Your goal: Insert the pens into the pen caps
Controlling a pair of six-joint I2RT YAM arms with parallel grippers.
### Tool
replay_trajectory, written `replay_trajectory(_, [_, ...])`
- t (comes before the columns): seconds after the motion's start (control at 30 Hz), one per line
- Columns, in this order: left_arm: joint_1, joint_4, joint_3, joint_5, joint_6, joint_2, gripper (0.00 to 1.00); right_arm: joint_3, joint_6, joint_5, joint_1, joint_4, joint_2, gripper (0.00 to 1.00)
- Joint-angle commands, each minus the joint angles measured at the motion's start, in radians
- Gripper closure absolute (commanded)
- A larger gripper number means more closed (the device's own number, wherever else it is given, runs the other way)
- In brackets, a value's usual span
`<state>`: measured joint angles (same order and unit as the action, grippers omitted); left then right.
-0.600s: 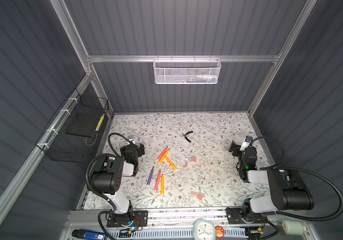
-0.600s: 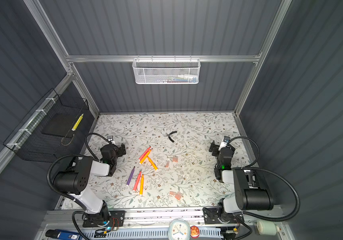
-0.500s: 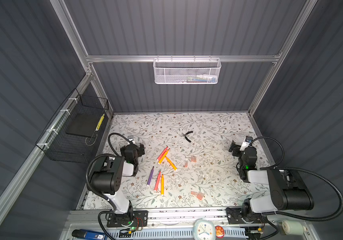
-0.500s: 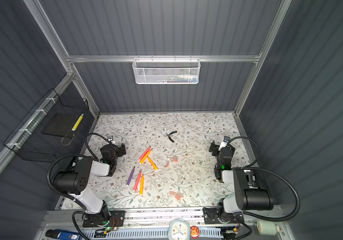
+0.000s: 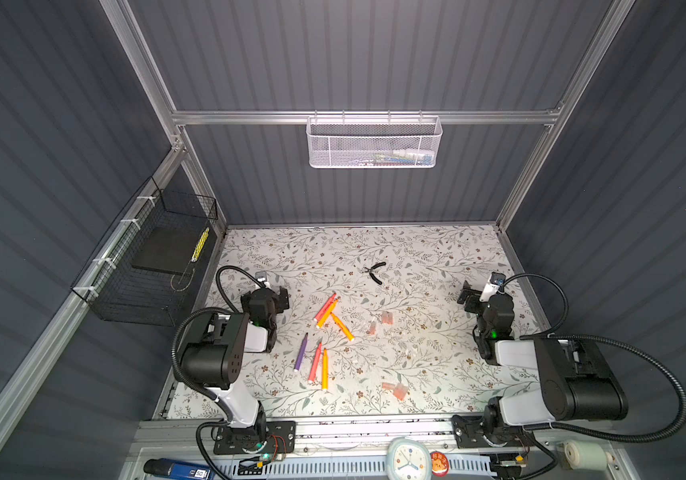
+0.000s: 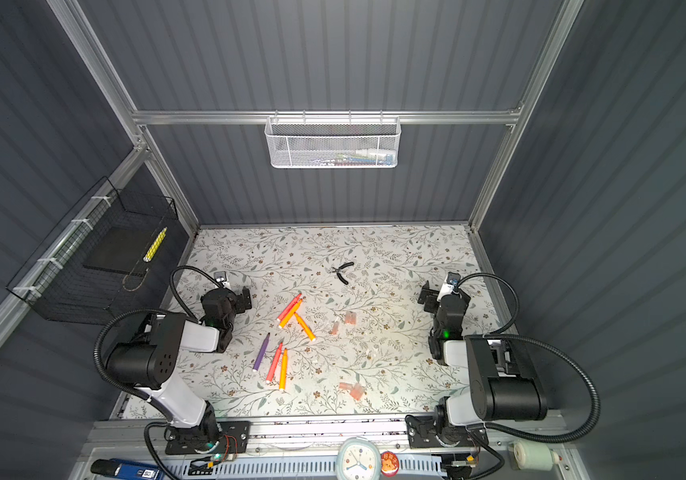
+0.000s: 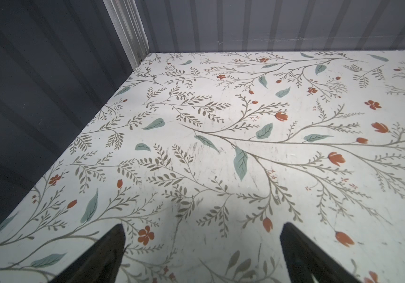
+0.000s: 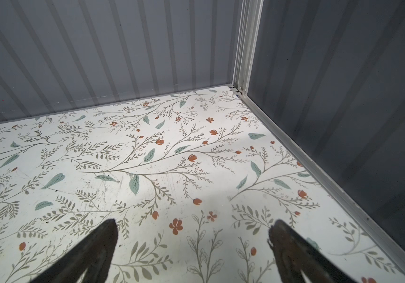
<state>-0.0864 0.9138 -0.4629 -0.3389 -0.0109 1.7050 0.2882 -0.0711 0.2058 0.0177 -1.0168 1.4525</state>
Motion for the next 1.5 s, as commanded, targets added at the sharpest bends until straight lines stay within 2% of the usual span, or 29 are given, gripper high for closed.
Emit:
replay_trajectory(0.0, [-0.006, 0.023, 0.004, 0.003, -0.007, 0.011, 0.01, 0.011, -0.005, 0.009, -0.002, -0.01, 0.006, 0.01])
replay_trajectory(0.43, [-0.006, 0.025, 0.006, 0.002, -0.005, 0.011, 0.01, -0.001, 0.004, -0.009, -0.004, -0.033, 0.0, 0.01])
replay_trajectory(0.6, [-0.006, 0.025, 0.006, 0.003, -0.007, 0.01, 0.01, -0.022, 0.004, -0.011, -0.005, 0.005, -0.075, 0.01])
replay_trajectory(0.77, [-0.006, 0.025, 0.006, 0.002, -0.006, 0.012, 0.0, 0.008, 0.013, -0.006, -0.007, -0.046, 0.024, 0.01])
replay_trajectory(0.83, [-0.006, 0.025, 0.006, 0.003, -0.005, 0.011, 0.01, 0.023, -0.019, 0.013, 0.001, 0.052, -0.014, 0.01])
replay_trajectory(0.9, [-0.006, 0.025, 0.006, 0.002, -0.006, 0.011, 0.01, 0.002, -0.007, 0.017, 0.0, -0.046, 0.018, 0.01])
replay_trajectory(0.97, [-0.006, 0.026, 0.006, 0.003, -0.006, 0.011, 0.0, 0.008, -0.013, 0.014, 0.001, 0.007, -0.007, 0.01])
replay_trajectory(1.07, [-0.007, 0.049, 0.018, -0.005, -0.002, -0.001, 0.01, -0.019, 0.004, 0.005, -0.008, -0.073, 0.003, 0.01])
replay_trajectory(1.17, [-0.03, -0.031, 0.038, -0.087, -0.01, -0.118, 0.01, -0.043, 0.046, 0.062, -0.056, -0.022, -0.111, 0.01])
replay_trajectory(1.27, [-0.036, -0.285, -0.011, -0.148, -0.113, -0.254, 0.01, -0.038, 0.061, 0.141, -0.101, 0.102, -0.247, 0.01])
replay_trajectory(1.37, [-0.039, -0.403, -0.043, -0.062, -0.157, -0.356, 0.01, 0.009, -0.025, 0.17, -0.116, 0.287, -0.374, 0.01])
replay_trajectory(1.47, [-0.038, -0.511, -0.051, 0.081, -0.201, -0.515, 0.0, 0.067, -0.108, 0.018, -0.116, 0.508, -0.521, 0.01])
